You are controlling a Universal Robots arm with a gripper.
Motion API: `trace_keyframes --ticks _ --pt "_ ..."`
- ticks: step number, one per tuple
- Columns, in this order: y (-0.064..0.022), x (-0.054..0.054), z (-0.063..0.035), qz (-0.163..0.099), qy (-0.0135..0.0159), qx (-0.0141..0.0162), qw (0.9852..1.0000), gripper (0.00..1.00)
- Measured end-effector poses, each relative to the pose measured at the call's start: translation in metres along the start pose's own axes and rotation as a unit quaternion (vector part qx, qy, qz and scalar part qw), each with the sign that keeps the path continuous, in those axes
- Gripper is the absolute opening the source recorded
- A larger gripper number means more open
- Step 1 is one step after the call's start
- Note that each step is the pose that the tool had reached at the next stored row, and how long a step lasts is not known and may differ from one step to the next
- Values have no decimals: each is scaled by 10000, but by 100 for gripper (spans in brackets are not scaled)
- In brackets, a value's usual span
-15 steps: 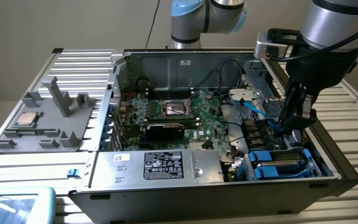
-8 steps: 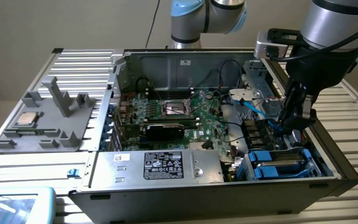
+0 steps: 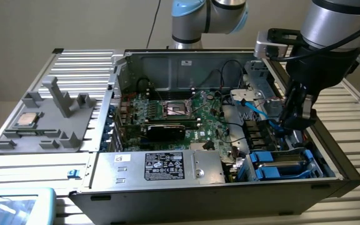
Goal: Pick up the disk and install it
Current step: 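Insert the first disk wire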
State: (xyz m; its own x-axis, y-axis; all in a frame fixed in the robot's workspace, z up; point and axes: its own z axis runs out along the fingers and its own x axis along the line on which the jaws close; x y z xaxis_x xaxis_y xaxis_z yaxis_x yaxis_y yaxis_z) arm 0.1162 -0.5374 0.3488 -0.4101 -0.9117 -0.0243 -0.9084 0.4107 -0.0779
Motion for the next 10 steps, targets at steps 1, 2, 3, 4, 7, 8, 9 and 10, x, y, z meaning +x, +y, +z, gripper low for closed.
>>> trace_keyframes --ticks 1,2,3,4,7,8,9,10 --pt "9 4 -3 1 10 5 10000 36" --pt "19 8 -6 2 18 10 10000 36" --pt "29 12 -10 2 26 16 10000 36" --pt "38 14 -16 1 31 28 10000 36" --pt "47 16 -54 2 52 60 10000 36" --pt "47 16 -71 3 61 65 10000 36" --pt "49 17 -86 7 71 71 9999 36" --pt "50 18 -100 12 83 77 9999 36"
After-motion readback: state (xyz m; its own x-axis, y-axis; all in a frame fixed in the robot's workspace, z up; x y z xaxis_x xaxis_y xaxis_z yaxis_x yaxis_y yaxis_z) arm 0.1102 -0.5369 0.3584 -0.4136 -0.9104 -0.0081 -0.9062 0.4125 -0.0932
